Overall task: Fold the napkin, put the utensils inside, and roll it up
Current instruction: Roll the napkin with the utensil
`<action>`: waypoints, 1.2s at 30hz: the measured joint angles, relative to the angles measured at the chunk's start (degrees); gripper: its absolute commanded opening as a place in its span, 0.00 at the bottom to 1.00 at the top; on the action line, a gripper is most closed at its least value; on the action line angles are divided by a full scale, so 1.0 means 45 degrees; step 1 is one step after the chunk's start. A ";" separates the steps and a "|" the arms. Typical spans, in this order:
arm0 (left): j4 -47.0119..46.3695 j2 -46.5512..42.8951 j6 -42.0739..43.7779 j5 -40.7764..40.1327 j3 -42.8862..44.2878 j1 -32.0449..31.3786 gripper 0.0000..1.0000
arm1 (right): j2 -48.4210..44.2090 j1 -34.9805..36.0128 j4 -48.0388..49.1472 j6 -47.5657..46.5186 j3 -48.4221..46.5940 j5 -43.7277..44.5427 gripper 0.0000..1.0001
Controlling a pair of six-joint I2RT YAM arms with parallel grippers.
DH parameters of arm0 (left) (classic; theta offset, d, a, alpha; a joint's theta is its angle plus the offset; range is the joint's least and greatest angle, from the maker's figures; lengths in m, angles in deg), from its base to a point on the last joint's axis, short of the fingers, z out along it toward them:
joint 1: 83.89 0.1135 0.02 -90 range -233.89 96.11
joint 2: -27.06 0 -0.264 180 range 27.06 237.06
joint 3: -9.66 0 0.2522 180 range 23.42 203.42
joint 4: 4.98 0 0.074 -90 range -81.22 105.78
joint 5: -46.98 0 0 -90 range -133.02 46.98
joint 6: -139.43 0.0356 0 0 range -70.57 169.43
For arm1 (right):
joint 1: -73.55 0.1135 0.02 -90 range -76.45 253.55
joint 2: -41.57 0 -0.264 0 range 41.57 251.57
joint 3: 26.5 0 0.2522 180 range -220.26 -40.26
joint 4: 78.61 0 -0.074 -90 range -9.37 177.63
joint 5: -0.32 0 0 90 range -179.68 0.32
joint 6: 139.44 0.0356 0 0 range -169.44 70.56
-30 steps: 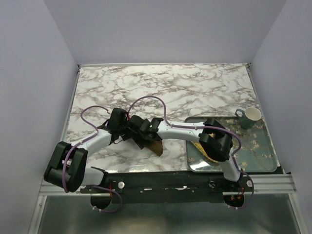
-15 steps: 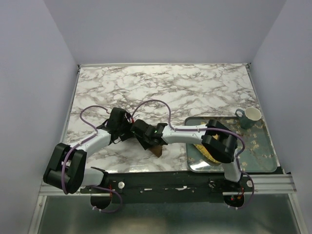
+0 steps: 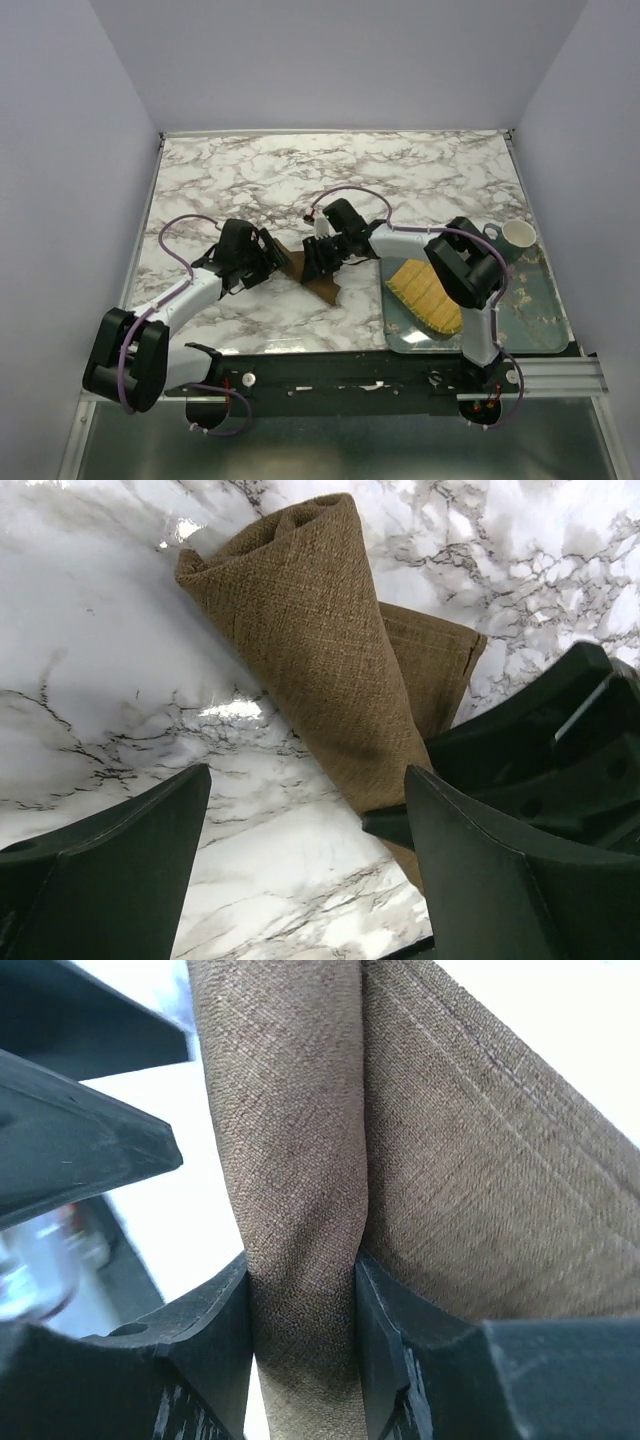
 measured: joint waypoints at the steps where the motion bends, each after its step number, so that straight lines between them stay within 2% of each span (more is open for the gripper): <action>1: -0.0019 0.0087 -0.0005 0.0092 0.0005 0.0000 0.87 | 0.0238 -0.0296 0.0063 0.0039 -0.0112 -0.0845 0.48; 3: -0.0044 0.0316 -0.0010 0.0165 0.0024 0.0000 0.87 | 0.0933 -0.0835 0.0233 0.0117 -0.0452 -0.2603 0.48; 7: -0.0301 0.1107 -0.0010 0.0189 0.0107 0.0000 0.86 | 0.1870 -0.1127 0.0447 0.0160 -0.0918 -0.4799 0.48; 10: -0.0699 0.1719 -0.0044 0.0262 0.0461 0.0000 0.82 | 0.2142 -0.1107 0.0452 0.0175 -0.0996 -0.5591 0.50; 11: -0.0782 0.1812 -0.0039 0.0262 0.0500 0.0000 0.78 | 0.2186 -0.1103 0.0413 0.0170 -0.0996 -0.5746 0.50; 14: -0.0971 0.1943 -0.0005 0.0209 0.0520 0.0000 0.68 | 0.2205 -0.1093 0.0141 0.0063 -0.1069 -0.5877 0.55; 16: -0.0976 0.2016 0.0049 0.0189 0.0491 0.0000 0.66 | 0.2195 -0.1064 -0.0384 -0.0121 -0.1292 -0.5804 0.60; 20: -0.1161 0.1987 0.0097 0.0189 0.0301 0.0000 0.64 | 0.1889 -0.0947 -0.1715 -0.0544 -0.1768 -0.4915 0.66; 24: -0.1370 0.1792 0.0010 0.0214 0.0049 0.0000 0.63 | 0.1073 -0.0724 -0.3201 -0.0942 -0.2064 -0.2545 0.75; 27: -0.1360 0.1642 -0.0049 0.0219 -0.0073 -0.0024 0.63 | 0.0282 -0.0457 -0.4269 -0.1054 -0.2098 -0.0078 0.77; 30: -0.1331 0.1588 -0.0068 0.0248 -0.0102 -0.0024 0.63 | -0.0189 -0.0189 -0.4877 -0.1059 -0.2229 0.1588 0.77; 36: -0.1282 0.1583 -0.0097 0.0257 -0.0102 -0.0034 0.62 | -0.0486 0.1632 -0.5625 -0.1069 -0.3031 0.4852 0.78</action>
